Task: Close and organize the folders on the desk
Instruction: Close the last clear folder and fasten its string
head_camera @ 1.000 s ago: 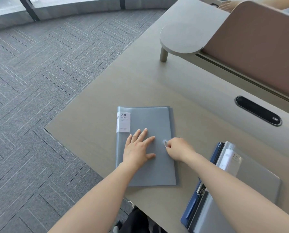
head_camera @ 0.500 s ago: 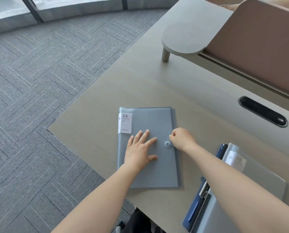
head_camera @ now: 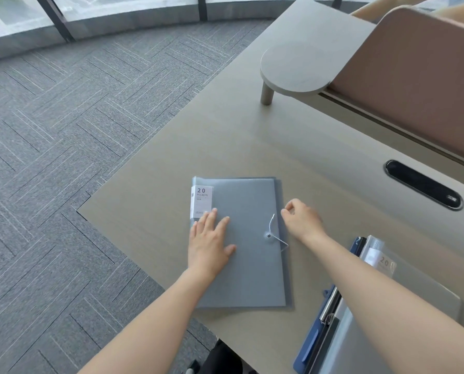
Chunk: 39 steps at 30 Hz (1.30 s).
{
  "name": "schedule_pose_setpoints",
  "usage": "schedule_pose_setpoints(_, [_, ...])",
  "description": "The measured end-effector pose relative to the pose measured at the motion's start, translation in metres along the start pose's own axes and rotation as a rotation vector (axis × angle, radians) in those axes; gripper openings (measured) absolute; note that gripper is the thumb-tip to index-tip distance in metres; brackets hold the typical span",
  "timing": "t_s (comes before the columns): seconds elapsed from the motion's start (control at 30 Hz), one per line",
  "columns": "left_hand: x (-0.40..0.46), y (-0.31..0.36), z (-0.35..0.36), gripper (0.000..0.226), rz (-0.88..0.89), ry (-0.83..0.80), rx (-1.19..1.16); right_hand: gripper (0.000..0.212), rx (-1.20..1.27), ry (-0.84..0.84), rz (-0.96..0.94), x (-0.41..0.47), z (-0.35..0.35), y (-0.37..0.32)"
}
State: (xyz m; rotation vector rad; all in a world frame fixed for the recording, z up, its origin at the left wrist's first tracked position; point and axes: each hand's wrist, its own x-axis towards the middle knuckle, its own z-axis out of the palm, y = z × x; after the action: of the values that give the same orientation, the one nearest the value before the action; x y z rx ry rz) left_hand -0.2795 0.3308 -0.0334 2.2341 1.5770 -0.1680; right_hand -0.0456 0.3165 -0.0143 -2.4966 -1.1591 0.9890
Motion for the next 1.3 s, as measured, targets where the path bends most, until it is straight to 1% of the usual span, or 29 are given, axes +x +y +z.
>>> schedule_pose_setpoints(0.1, [-0.002,-0.012,-0.007,0.076,-0.179,0.124,-0.089,0.024,-0.054,0.014,0.034,-0.004,-0.004,0.006])
schedule_pose_setpoints(0.13, [-0.001,-0.016,-0.01,0.076,-0.254,0.131,-0.141,0.024,-0.059,0.003,0.05,-0.006,-0.004,0.006])
schedule_pose_setpoints(0.2, [0.001,-0.022,-0.016,0.074,-0.405,0.12,-0.286,0.017,-0.024,-0.035,0.1,-0.009,-0.001,0.007])
schedule_pose_setpoints(0.27, [0.004,-0.025,-0.02,0.069,-0.521,0.116,-0.447,0.008,0.084,-0.071,0.143,-0.007,0.004,0.008])
schedule_pose_setpoints(0.37, [0.008,-0.029,-0.026,0.059,-0.66,0.083,-0.697,0.015,0.287,-0.099,0.236,-0.001,0.009,0.012])
schedule_pose_setpoints(0.47, [0.01,-0.034,-0.03,0.04,-0.751,0.041,-1.01,0.011,0.469,-0.143,0.356,-0.006,0.005,0.008])
schedule_pose_setpoints(0.53, [0.01,-0.037,-0.031,0.032,-0.741,0.0,-1.144,0.008,0.543,-0.182,0.39,-0.009,0.002,0.009])
schedule_pose_setpoints(0.6, [0.009,-0.037,-0.033,0.025,-0.702,-0.003,-1.23,0.006,0.582,-0.217,0.396,-0.014,-0.001,0.011])
schedule_pose_setpoints(0.67, [0.007,-0.037,-0.034,0.022,-0.666,0.013,-1.283,0.007,0.633,-0.246,0.381,-0.018,-0.002,0.016])
schedule_pose_setpoints(0.77, [0.004,-0.035,-0.042,0.015,-0.61,0.015,-1.334,0.002,0.683,-0.259,0.337,-0.024,-0.002,0.024])
schedule_pose_setpoints(0.83, [0.004,-0.033,-0.049,0.015,-0.578,0.012,-1.36,0.015,0.691,-0.265,0.294,-0.027,-0.005,0.026])
schedule_pose_setpoints(0.9, [0.005,-0.026,-0.061,0.017,-0.526,0.023,-1.373,0.026,0.703,-0.25,0.249,-0.031,-0.013,0.024])
schedule_pose_setpoints(0.93, [0.007,-0.022,-0.067,0.018,-0.503,0.032,-1.378,0.028,0.717,-0.239,0.23,-0.032,-0.019,0.024])
schedule_pose_setpoints(1.1, [0.013,0.012,-0.092,0.02,-0.365,0.027,-1.423,0.021,0.853,-0.178,0.131,-0.048,-0.066,0.032])
schedule_pose_setpoints(1.2, [0.011,0.047,-0.098,0.019,-0.27,-0.036,-1.448,0.024,0.905,-0.096,0.106,-0.069,-0.098,0.053])
schedule_pose_setpoints(1.3, [0.006,0.078,-0.095,0.019,-0.214,-0.1,-1.461,0.022,0.891,-0.036,0.118,-0.09,-0.119,0.081])
